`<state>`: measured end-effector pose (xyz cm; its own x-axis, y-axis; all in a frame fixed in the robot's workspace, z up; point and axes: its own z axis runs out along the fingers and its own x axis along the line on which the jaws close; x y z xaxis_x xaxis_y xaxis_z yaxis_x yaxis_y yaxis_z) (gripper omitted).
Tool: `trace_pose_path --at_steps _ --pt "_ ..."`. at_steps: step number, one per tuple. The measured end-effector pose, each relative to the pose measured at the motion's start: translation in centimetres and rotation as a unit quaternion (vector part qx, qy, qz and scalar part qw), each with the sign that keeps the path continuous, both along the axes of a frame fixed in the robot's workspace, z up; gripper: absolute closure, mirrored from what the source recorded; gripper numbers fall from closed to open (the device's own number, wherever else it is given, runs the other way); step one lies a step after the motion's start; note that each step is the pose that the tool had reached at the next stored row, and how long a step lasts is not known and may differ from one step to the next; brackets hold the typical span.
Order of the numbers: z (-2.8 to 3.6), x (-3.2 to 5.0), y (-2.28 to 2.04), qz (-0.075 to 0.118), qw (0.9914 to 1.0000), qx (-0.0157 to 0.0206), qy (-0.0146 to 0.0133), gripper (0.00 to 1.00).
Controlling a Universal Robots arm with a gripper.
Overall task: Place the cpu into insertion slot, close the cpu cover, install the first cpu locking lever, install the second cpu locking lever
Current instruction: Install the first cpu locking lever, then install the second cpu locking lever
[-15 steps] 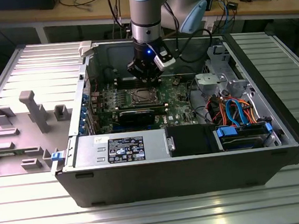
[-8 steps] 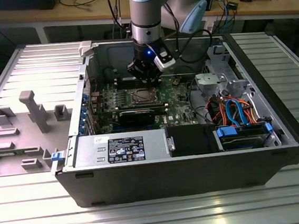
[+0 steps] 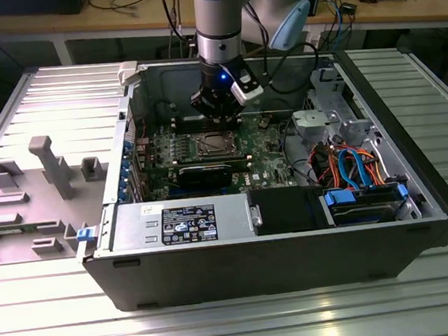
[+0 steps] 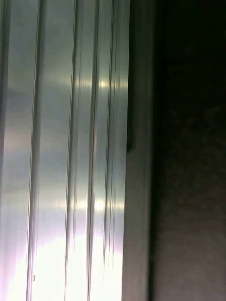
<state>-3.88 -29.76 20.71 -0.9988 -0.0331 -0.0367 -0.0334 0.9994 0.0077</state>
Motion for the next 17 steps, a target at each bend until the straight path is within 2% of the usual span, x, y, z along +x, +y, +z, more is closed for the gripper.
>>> trace_pose_path --at_steps 1,2,3,10,17 --pt "0.01 -0.01 0.00 0.000 0.99995 -0.0097 0.0001 0.89" --pt "0.00 -0.01 0.00 0.000 0.99986 -0.0170 0.0000 0.89" --pt "0.00 -0.01 0.00 0.000 0.99981 -0.0196 0.0000 0.89" --pt "0.01 -0.01 0.00 0.000 0.99978 -0.0208 0.0000 0.89" --pt "0.01 -0.01 -0.37 0.000 0.99978 -0.0208 0.0001 0.89"
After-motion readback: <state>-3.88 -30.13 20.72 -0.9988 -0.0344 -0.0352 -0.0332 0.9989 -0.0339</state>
